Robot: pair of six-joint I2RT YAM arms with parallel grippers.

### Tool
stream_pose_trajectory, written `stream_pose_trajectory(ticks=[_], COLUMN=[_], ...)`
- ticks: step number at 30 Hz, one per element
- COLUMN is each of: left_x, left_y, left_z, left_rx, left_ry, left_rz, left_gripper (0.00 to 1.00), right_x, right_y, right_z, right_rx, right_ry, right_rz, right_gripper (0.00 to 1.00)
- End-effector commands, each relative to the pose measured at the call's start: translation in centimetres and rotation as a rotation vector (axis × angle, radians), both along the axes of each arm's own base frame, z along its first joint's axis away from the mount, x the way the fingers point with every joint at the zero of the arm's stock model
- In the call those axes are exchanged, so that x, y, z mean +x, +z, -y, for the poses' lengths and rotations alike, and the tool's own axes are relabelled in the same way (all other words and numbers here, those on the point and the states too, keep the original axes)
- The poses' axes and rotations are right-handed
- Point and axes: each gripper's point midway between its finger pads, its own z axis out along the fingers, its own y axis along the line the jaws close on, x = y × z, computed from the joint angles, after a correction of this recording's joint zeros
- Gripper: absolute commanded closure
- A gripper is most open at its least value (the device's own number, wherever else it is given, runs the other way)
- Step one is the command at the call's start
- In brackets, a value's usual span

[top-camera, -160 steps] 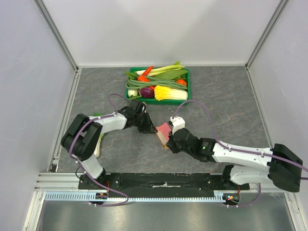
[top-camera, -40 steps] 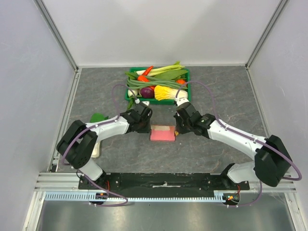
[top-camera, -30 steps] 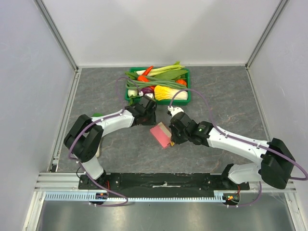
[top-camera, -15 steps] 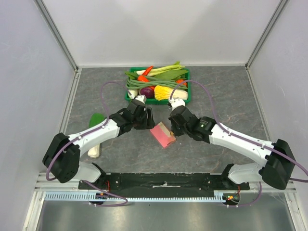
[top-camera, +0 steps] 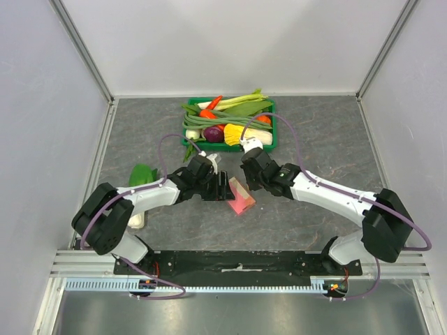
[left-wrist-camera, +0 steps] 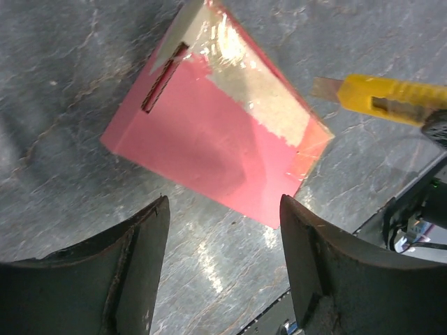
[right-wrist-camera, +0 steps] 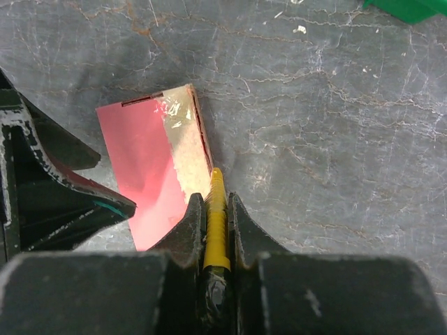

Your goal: Unpack the express box

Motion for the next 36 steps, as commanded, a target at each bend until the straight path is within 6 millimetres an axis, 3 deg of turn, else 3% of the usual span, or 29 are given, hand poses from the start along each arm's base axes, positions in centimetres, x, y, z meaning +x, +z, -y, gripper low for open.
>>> stream_pose_trajectory(ticks=[1, 6, 12, 19, 27, 36], left_x=[1.1, 1.4, 0.5, -0.2, -1.0, -1.5], left_y=[1.3, -0.3, -2.1, -3.8, -4.8, -5.2], left_z=[1.5, 0.7, 0.2, -0.7, -1.4, -2.9], left_rx=[-0.093, -0.046, -0.026, 0.013, 0.002, -0.001], left_ry=[0.007, 0.046, 0.05, 0.066, 0.087, 0.133], left_rz=[0.028, -0.012, -0.086, -0.126, -0.136, -0.155], left_gripper=[0.3, 0.38, 0.57, 0.81, 0.82, 0.89], right_x=[2.0, 2.4, 2.8, 2.0, 0.5, 0.2], right_y=[1.5, 0.2, -0.4, -0.4, 2.0, 4.8], right_z=[-0.7, -1.3, -1.4, -1.9, -2.7, -3.0], right_rx=[0.03, 0.068, 0.091, 0.149, 0.256, 0.335], right_ry=[-0.013, 0.005, 0.011, 0.051, 0.084, 0.085], right_rz=[0.072, 0.043, 0.019, -0.03, -0.042, -0.01], right_gripper=[1.0, 1.0, 1.0, 1.0, 1.0, 1.0])
